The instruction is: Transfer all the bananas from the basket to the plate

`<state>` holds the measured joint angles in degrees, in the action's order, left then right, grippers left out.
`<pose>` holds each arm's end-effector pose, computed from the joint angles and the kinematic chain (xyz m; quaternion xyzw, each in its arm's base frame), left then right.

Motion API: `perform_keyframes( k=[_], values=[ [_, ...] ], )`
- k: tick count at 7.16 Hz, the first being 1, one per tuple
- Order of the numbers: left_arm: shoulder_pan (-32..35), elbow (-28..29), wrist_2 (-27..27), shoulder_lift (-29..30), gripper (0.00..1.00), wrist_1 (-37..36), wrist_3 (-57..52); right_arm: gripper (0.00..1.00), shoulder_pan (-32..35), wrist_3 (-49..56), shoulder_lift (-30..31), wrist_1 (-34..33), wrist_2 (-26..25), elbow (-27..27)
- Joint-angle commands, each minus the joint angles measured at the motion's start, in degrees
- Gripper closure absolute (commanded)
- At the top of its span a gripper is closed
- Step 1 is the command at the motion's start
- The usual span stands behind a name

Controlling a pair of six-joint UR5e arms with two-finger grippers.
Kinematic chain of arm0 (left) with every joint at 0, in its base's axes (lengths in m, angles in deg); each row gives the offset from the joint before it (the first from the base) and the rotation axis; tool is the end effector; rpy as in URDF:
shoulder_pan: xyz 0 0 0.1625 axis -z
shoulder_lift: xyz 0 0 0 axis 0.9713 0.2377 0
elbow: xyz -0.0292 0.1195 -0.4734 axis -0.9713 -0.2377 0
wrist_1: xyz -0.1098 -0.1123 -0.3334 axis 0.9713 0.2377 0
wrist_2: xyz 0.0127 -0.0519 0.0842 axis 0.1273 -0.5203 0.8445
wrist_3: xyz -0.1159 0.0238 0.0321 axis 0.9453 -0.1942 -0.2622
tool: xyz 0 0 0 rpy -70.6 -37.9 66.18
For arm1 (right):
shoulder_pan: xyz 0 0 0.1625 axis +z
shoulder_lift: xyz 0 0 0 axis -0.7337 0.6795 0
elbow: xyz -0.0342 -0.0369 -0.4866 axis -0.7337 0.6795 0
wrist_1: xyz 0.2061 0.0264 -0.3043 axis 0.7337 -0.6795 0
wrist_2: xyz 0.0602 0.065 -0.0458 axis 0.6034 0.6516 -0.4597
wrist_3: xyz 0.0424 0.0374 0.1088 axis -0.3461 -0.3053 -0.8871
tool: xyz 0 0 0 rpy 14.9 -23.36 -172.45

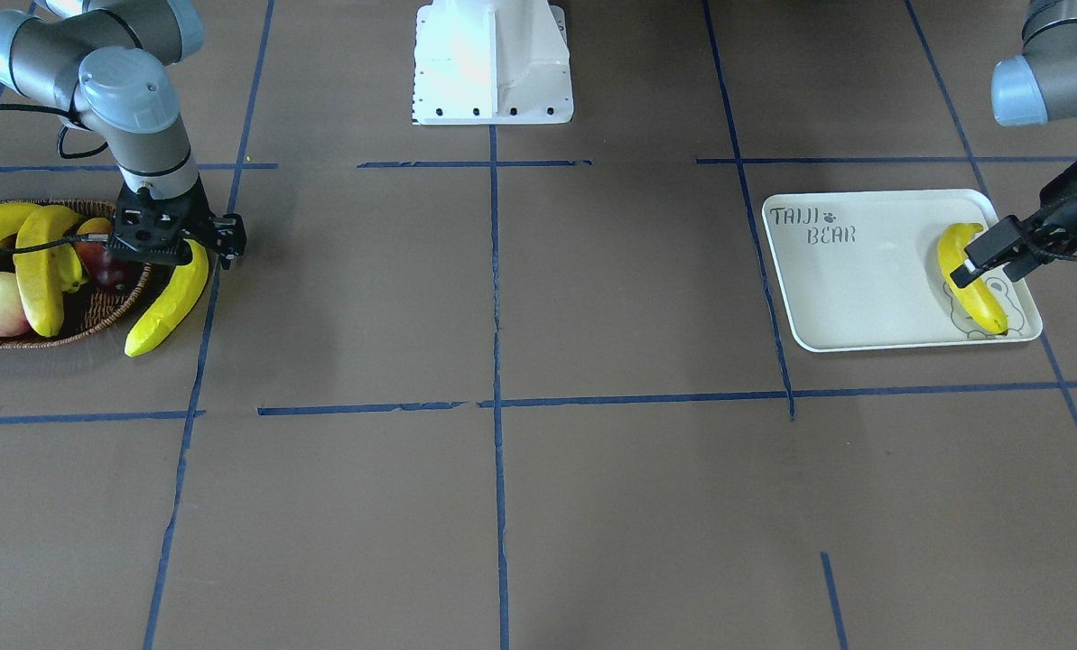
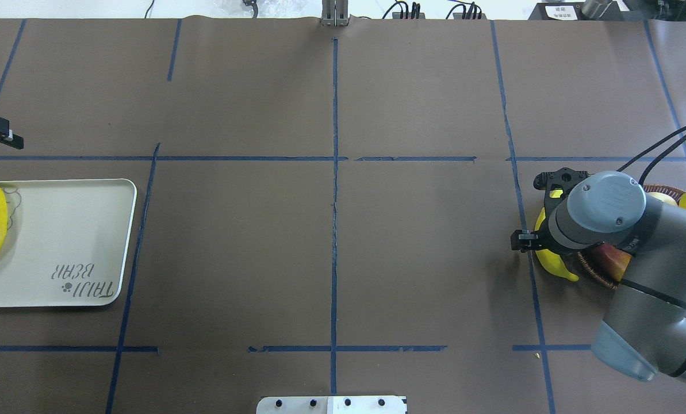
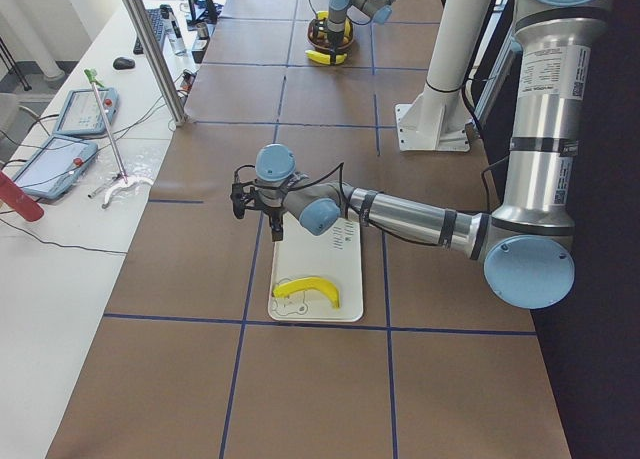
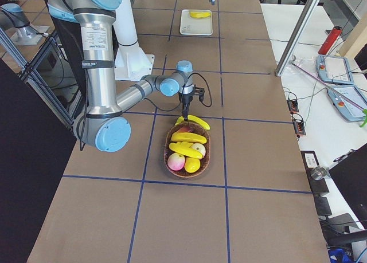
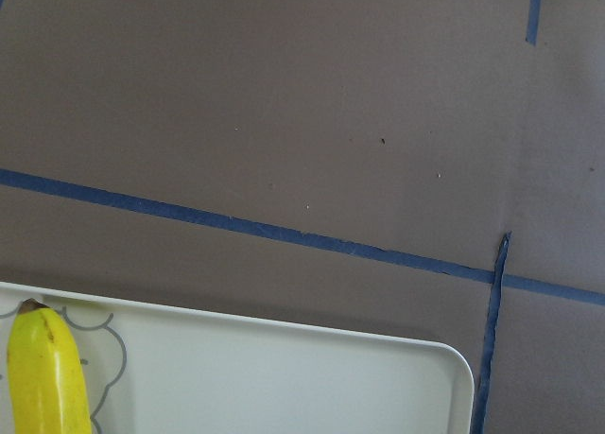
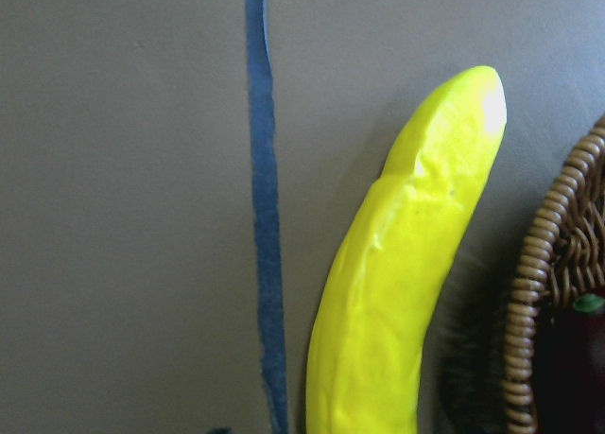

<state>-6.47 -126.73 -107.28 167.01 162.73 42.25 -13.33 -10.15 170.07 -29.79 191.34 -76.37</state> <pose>0.1252 -0.4681 0.5962 0.0235 0.4815 -0.1170 0.8683 -0.3519 -0.3609 0.5664 0.0217 -0.2753 0.0373 0.9604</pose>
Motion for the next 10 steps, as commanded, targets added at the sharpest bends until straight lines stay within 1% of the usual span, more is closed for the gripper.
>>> perform_keyframes(
  k=[1, 2, 3, 4, 5, 6, 7, 8, 9, 10],
  values=[
    [0.0, -0.1, 0.0, 0.0, 0.0, 0.0, 0.0, 0.38, 0.0, 0.0, -0.3, 0.2, 0.1, 0.9],
    [0.0, -0.2, -0.1, 0.0, 0.0, 0.0, 0.0, 0.46, 0.0, 0.0, -0.3, 0.2, 0.1, 1.0],
    [0.0, -0.4, -0.1, 0.0, 0.0, 0.0, 0.0, 0.67, 0.0, 0.0, -0.4, 0.2, 0.1, 0.9],
    [0.1, -0.5, -0.1, -0.1, 0.0, 0.0, 0.0, 0.85, 0.1, -0.1, -0.5, 0.2, -0.2, 0.6],
    [0.1, -0.5, -0.4, -0.1, 0.0, 0.0, 0.0, 0.96, 0.1, 0.0, -0.5, 0.0, 0.1, -0.8],
    [0.1, -0.5, -0.4, -0.2, 0.0, 0.0, 0.0, 0.98, 1.3, 0.0, -0.6, -1.1, 0.2, -4.7],
    [0.1, -0.6, -0.5, -0.2, 0.0, 0.0, 0.0, 0.99, 3.3, 0.0, -1.8, -1.7, 2.2, -7.1],
    [0.1, -1.0, -0.5, -0.2, 0.0, -0.1, 0.1, 0.99, 5.1, -0.3, -5.6, -1.6, 4.3, -7.3],
    [0.0, -1.1, -1.2, 0.2, 0.0, 0.0, 0.6, 0.99, 5.2, -6.3, -9.9, -0.6, 4.5, -7.3],
    [0.0, -1.6, -4.3, 1.6, 0.0, 0.3, 0.9, 0.98, 5.2, -10.8, -15.2, -0.3, 4.6, -7.5]
  ],
)
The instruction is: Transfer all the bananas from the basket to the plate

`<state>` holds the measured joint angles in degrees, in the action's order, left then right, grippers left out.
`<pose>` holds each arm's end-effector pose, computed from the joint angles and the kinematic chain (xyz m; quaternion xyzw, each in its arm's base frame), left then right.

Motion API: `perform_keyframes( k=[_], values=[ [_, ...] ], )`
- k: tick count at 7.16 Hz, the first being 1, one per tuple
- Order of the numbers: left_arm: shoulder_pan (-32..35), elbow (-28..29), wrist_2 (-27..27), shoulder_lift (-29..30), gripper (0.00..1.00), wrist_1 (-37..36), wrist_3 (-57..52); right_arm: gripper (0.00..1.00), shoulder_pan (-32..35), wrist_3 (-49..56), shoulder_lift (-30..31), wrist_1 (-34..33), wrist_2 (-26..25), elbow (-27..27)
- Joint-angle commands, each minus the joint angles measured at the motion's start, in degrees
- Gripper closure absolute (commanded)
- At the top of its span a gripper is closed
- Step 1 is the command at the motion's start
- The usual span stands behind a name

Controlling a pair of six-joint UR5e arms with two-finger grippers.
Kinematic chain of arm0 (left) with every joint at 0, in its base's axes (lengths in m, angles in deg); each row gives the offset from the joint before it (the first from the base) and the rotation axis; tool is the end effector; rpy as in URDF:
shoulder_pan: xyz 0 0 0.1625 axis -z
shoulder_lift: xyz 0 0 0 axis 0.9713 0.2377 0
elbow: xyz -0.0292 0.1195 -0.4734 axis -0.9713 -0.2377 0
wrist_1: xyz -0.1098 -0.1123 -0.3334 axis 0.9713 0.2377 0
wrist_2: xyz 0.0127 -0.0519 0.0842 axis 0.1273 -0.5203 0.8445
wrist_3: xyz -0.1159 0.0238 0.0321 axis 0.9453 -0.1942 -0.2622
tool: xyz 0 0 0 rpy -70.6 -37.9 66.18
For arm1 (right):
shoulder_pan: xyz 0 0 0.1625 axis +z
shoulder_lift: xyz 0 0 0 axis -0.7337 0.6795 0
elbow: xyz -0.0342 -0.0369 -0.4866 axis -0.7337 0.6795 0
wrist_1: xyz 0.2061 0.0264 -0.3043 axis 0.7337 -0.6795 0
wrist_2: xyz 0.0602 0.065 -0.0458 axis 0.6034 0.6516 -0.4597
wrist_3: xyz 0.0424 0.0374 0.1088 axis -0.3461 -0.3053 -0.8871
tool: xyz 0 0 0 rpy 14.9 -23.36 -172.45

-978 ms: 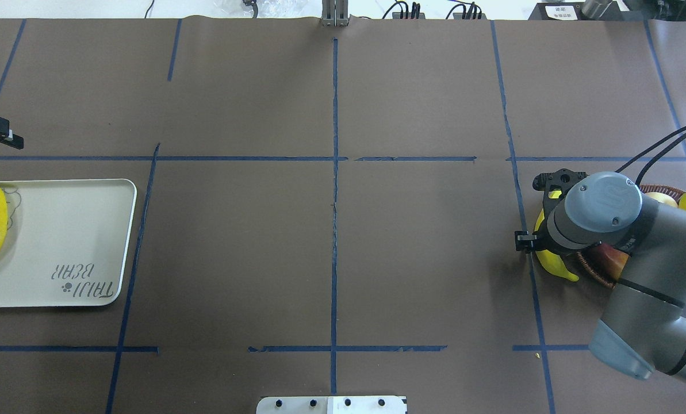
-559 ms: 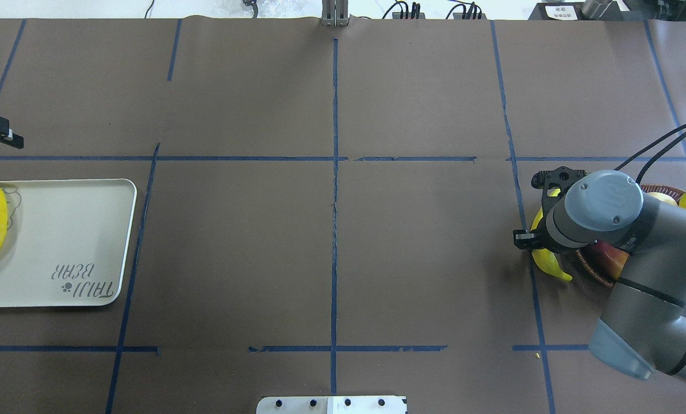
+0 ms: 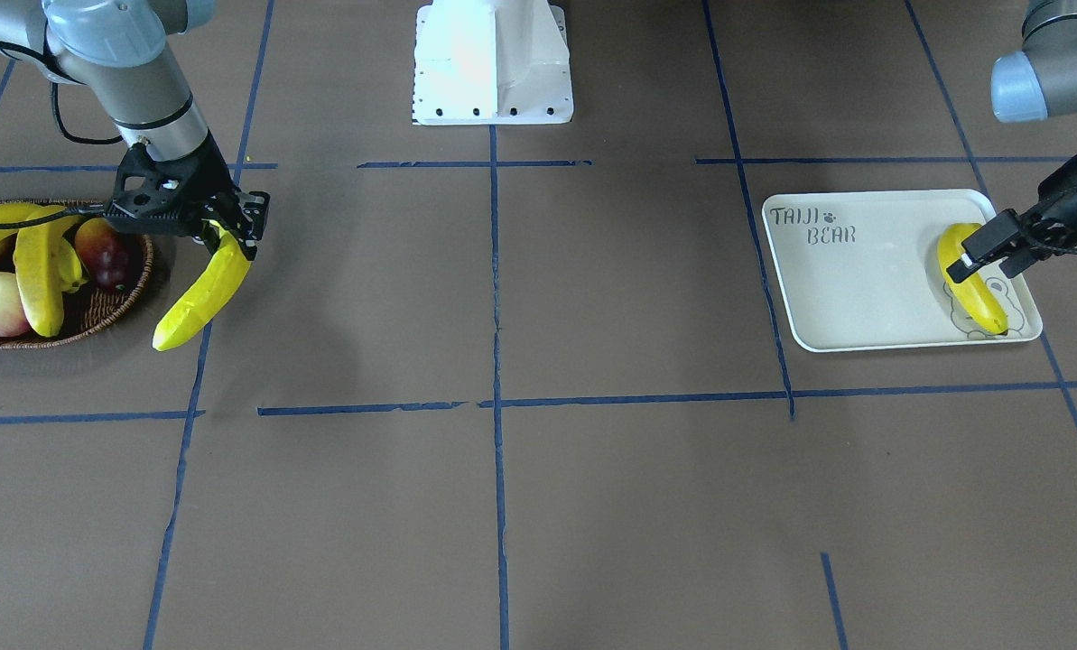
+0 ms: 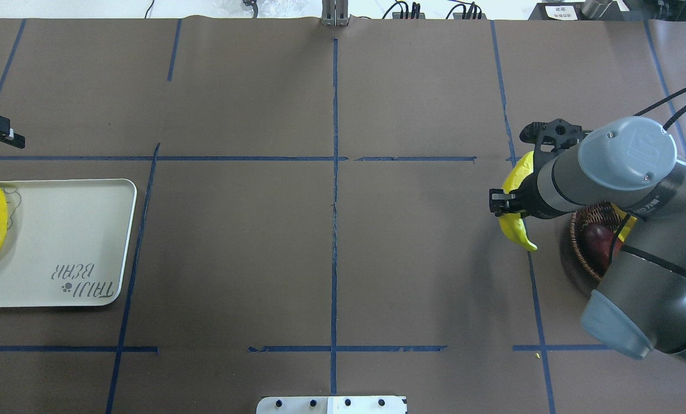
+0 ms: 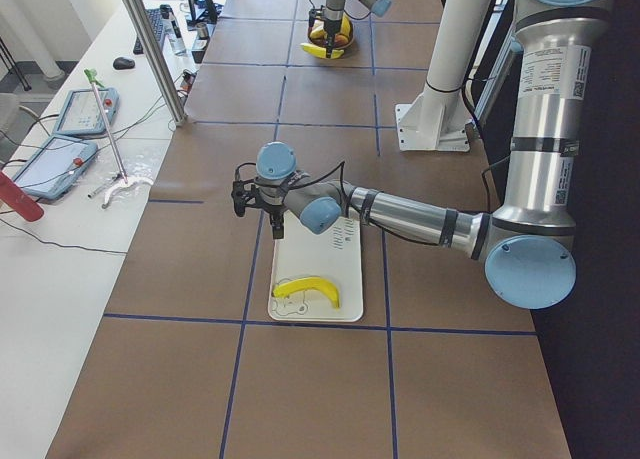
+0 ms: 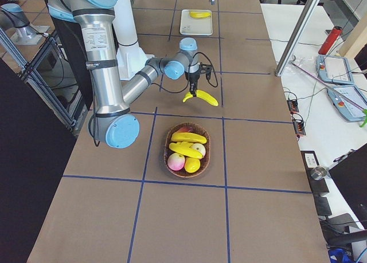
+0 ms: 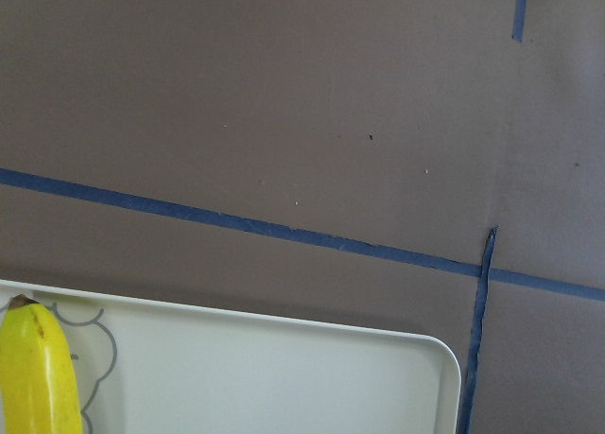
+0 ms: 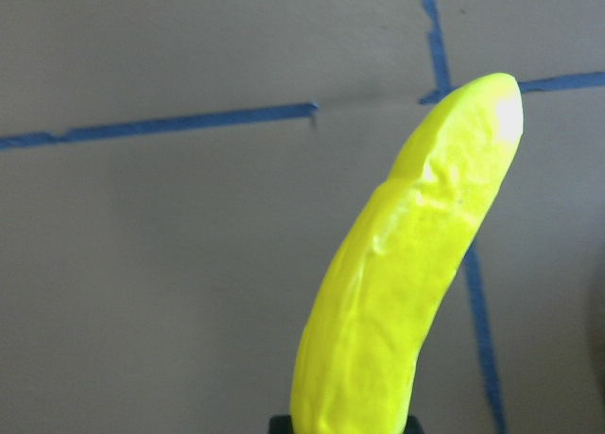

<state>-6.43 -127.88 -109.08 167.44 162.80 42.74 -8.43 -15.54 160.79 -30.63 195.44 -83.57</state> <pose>0.1274 -0.4674 0.5809 0.0229 0.4970 -0.1081 0.8607 -0.3512 -0.4041 0.4283 0.0591 -0.3989 0.0868 0.9109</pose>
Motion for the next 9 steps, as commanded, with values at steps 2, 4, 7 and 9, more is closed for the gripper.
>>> perform_keyframes(
  k=[2, 4, 7, 9],
  values=[
    [-0.2, -1.0, -5.3, 5.1, 0.0, -0.3, 1.3, 0.98, 0.0, -14.0, -9.8, 8.3, 0.4, 0.1],
    [-1.1, -0.3, -6.2, 14.6, 0.0, 0.4, 17.9, 0.98, -3.1, -15.5, -10.0, 20.2, -0.1, 1.8],
    [-10.6, -0.6, -3.3, 22.5, 0.0, 3.8, 23.3, 0.98, -6.4, -15.1, -12.5, 22.5, -1.8, 1.8],
    [-13.7, -0.1, -2.8, 27.2, 0.0, 3.8, 23.2, 0.97, -9.0, -14.7, -16.4, 26.0, -2.3, 4.9]
  ],
)
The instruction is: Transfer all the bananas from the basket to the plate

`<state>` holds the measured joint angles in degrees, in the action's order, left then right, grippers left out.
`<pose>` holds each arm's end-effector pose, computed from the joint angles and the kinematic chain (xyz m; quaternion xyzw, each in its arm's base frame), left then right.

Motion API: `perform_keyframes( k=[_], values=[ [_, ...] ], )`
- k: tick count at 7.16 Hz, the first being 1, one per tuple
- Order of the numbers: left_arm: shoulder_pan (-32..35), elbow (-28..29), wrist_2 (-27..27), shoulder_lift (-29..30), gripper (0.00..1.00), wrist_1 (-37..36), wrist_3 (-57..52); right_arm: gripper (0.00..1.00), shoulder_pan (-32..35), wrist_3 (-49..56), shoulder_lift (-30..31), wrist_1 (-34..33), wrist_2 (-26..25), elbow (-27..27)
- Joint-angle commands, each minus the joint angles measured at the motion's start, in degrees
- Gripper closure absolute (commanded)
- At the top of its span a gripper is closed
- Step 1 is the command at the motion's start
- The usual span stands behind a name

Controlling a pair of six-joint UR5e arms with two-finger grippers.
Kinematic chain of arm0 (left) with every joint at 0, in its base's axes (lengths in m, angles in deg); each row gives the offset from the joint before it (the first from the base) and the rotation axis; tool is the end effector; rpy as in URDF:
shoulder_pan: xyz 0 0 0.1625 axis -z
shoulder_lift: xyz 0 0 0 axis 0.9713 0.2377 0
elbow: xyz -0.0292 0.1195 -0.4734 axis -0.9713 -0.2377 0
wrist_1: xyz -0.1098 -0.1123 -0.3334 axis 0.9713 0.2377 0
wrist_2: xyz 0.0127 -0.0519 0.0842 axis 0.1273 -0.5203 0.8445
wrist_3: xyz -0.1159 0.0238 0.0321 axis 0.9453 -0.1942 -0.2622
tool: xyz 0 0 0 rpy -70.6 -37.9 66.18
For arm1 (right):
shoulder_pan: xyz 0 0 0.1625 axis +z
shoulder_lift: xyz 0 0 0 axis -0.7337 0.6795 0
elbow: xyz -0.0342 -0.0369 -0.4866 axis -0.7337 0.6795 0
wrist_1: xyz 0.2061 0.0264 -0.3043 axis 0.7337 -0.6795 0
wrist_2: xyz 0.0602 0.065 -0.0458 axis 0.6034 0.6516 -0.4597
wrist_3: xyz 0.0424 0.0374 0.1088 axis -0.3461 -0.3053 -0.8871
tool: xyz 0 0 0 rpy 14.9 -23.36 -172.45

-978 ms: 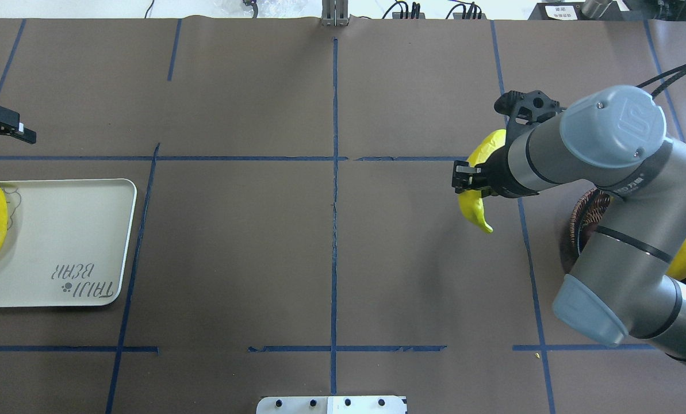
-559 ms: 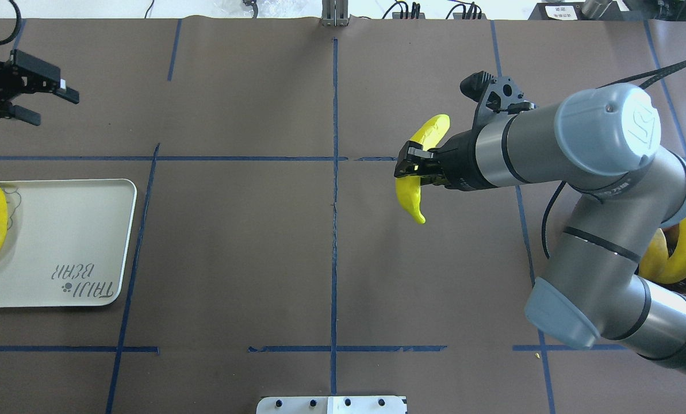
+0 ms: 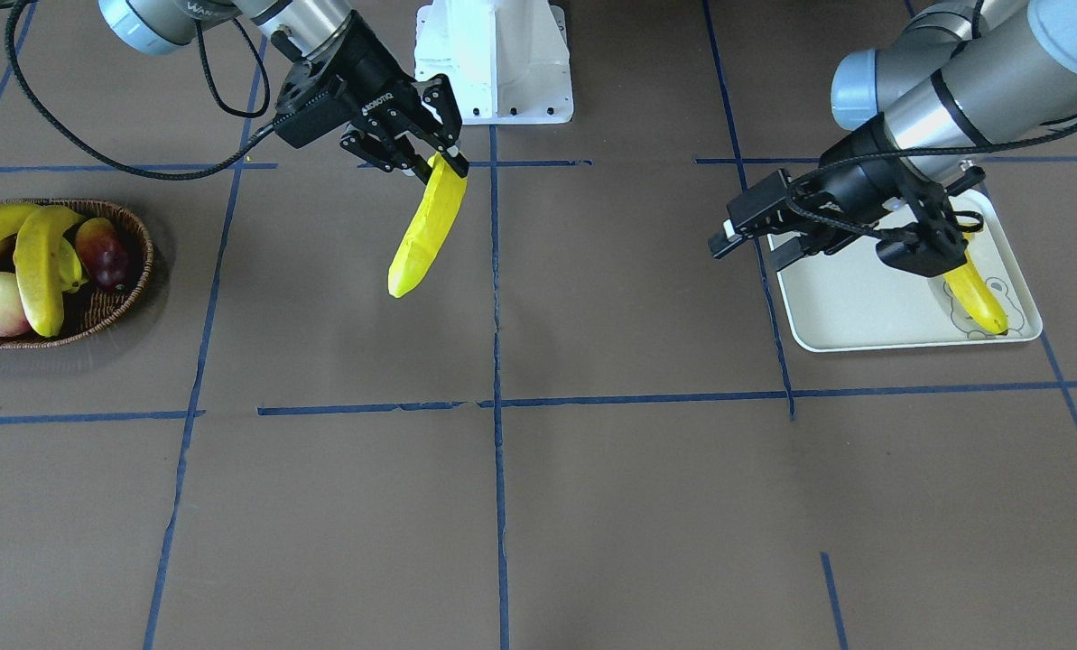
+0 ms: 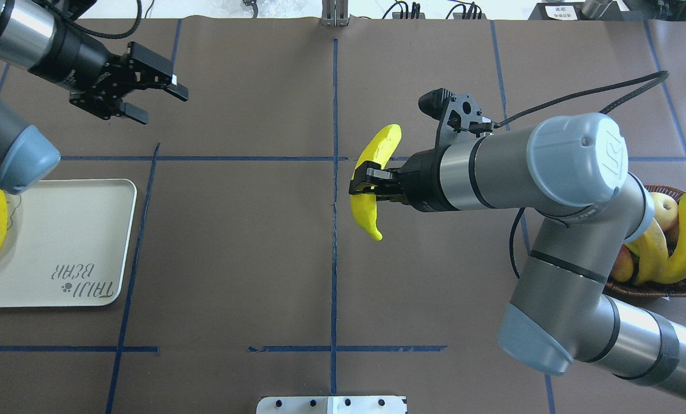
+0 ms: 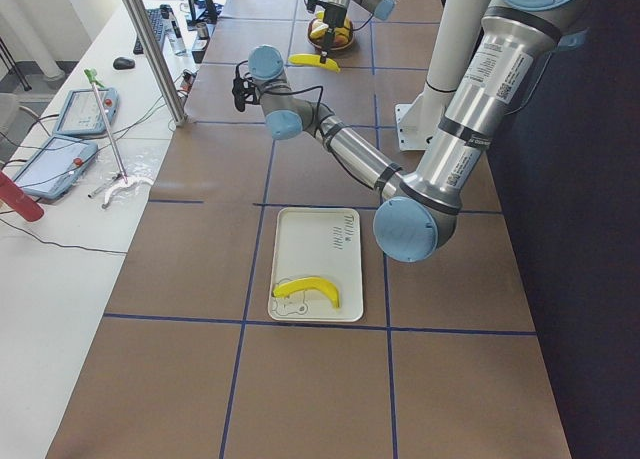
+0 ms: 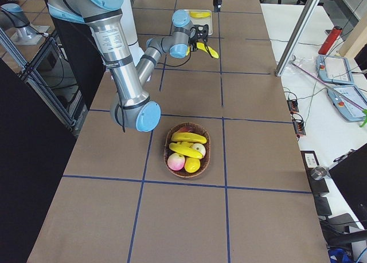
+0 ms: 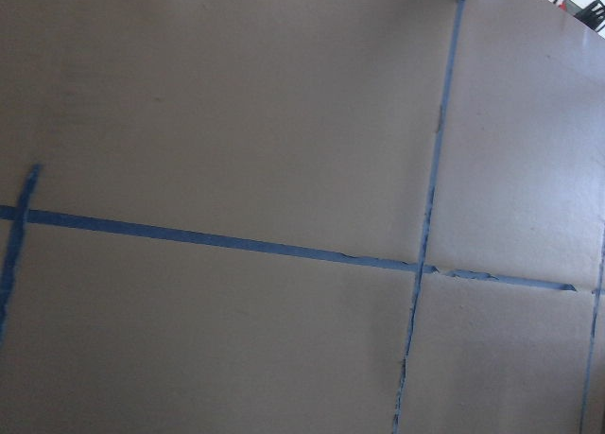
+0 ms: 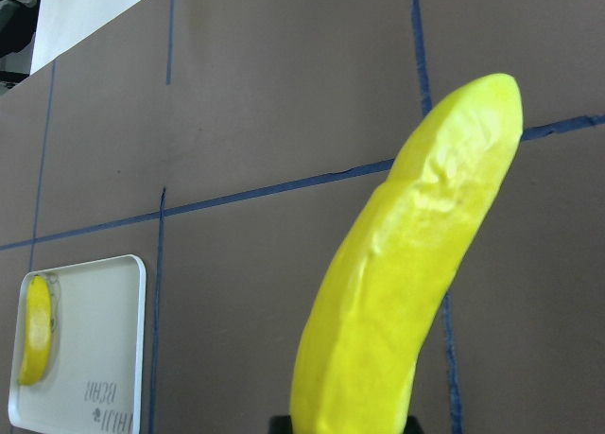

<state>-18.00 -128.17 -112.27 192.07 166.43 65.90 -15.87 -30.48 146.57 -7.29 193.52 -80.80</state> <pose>0.2857 -0.5325 0.3306 0.0087 0.6236 -0.0542 0.7798 -0.4371 -0.3820 0.2493 0.0970 -0.6353 0.0827 0.7617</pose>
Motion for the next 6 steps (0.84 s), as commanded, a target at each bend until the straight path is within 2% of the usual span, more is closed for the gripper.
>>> perform_keyframes(
  k=[1, 3, 5, 6],
  values=[
    [-3.2, 0.4, 0.4, 4.4, 0.0, 0.7, 0.1, 0.97, -2.2, 0.6, -2.4, 6.4, -0.5, 4.2],
    [-6.2, 0.5, 0.8, 6.1, 0.0, 0.6, 0.1, 0.97, -3.1, 7.0, -4.1, 7.3, -0.4, 5.4],
    [-10.9, 0.7, 5.2, 7.4, 0.0, 0.6, 0.1, 0.97, -3.9, 7.2, -6.5, 7.1, -0.5, 6.3],
    [-11.9, 0.7, 5.3, 8.1, 0.0, 0.5, 0.1, 0.97, -4.3, 7.3, -6.6, 7.1, -0.5, 6.3]
  ],
)
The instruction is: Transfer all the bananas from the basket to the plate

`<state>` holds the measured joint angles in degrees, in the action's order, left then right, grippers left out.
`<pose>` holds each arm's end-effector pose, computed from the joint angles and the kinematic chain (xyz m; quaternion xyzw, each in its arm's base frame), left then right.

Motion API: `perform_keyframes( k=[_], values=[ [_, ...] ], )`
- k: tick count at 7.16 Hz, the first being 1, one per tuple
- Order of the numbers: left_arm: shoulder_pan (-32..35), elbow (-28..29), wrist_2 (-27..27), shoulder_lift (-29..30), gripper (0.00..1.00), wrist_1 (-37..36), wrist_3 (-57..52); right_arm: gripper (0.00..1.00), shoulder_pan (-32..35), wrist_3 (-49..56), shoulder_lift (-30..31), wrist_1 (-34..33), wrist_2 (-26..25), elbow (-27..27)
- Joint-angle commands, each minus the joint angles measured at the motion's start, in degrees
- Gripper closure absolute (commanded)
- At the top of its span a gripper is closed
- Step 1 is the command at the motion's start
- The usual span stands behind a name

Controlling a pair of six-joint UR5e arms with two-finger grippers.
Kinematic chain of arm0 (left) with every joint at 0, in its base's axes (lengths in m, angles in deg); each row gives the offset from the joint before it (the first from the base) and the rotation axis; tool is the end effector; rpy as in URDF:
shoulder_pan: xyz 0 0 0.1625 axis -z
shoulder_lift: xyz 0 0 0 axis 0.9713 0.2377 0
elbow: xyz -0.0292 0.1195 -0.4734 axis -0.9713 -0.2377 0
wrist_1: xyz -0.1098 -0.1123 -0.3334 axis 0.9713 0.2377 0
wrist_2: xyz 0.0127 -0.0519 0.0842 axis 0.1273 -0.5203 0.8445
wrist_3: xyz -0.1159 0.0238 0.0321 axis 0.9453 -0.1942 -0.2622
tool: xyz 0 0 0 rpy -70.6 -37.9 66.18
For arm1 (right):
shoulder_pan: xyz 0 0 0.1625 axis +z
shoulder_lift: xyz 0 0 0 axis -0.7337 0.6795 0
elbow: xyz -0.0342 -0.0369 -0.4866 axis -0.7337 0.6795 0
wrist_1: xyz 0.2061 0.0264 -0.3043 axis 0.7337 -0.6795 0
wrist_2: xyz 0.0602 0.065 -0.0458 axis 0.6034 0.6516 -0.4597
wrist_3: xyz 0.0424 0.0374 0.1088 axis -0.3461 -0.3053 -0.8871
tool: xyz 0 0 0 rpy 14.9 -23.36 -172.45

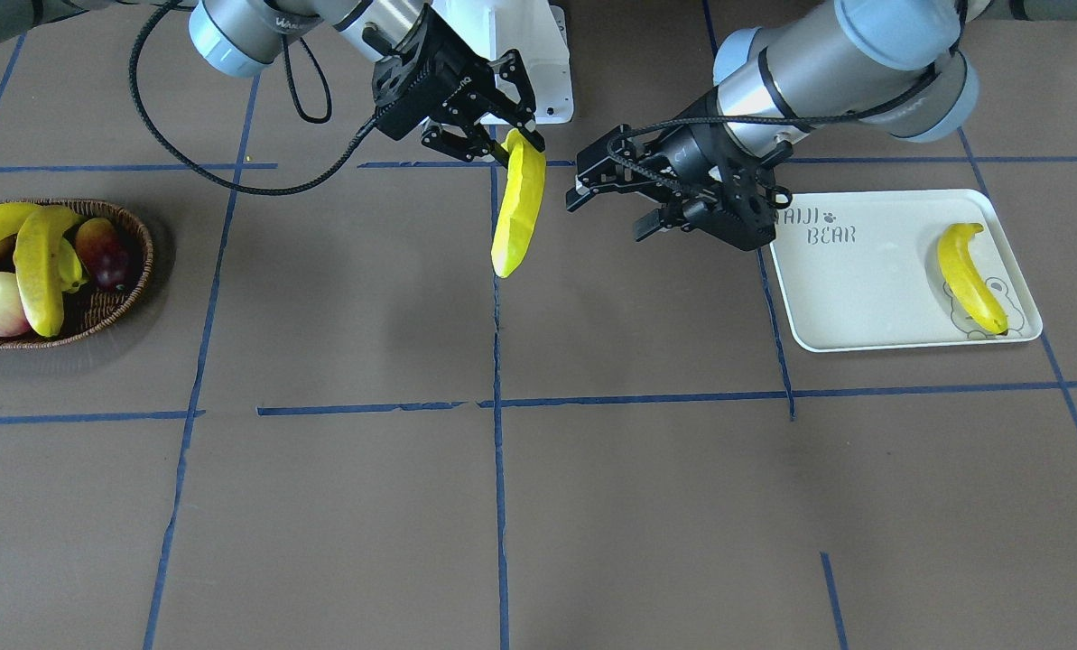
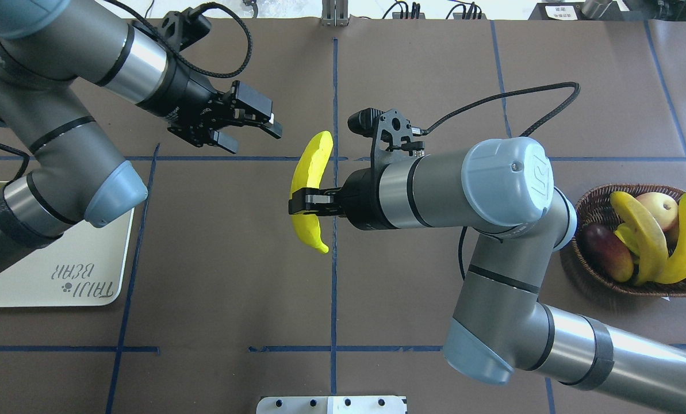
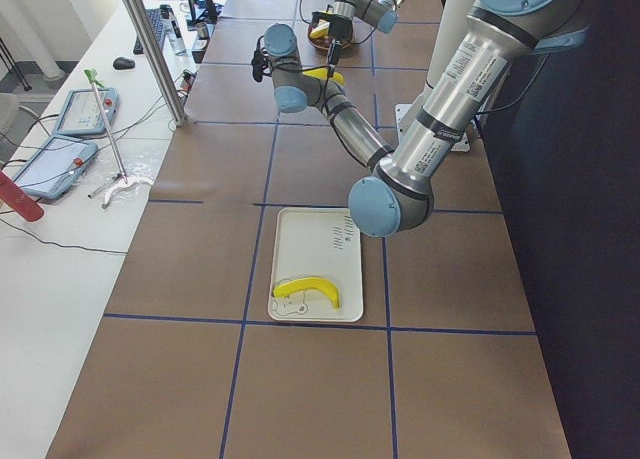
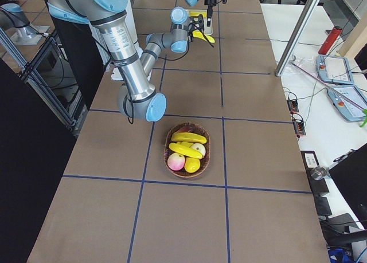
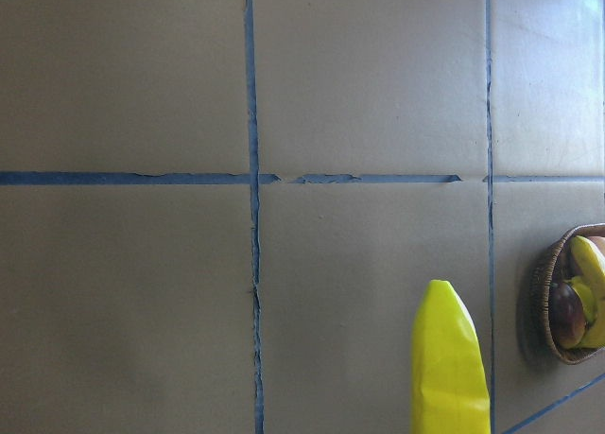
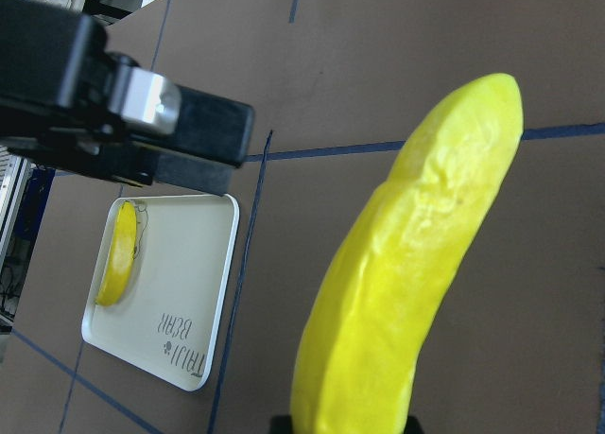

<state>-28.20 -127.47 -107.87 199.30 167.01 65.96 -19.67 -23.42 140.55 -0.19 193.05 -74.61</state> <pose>0.3885 -0.4971 0.2584 0.0183 0.6469 0.0212 0.7621 -0.4921 -0.3693 0.2083 0.1386 -0.6718 0.0016 0.7276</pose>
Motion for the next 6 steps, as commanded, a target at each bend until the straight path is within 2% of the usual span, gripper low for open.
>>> perform_keyframes(
  k=[1, 4, 6],
  values=[
    [-2.6, 0.0, 1.0, 1.2, 0.0, -0.1, -0.1, 0.97, -0.5, 0.3, -0.6, 0.0, -0.1, 0.2],
    [-3.4, 1.7, 1.9, 3.4, 0.0, -0.2, 0.0, 0.97, -0.9, 0.2, -0.6, 0.0, -0.1, 0.1],
    [-4.1, 2.1, 2.2, 3.9, 0.1, -0.6, 0.0, 0.97, -0.9, 0.2, -0.6, 0.1, -0.1, 0.1]
  ],
)
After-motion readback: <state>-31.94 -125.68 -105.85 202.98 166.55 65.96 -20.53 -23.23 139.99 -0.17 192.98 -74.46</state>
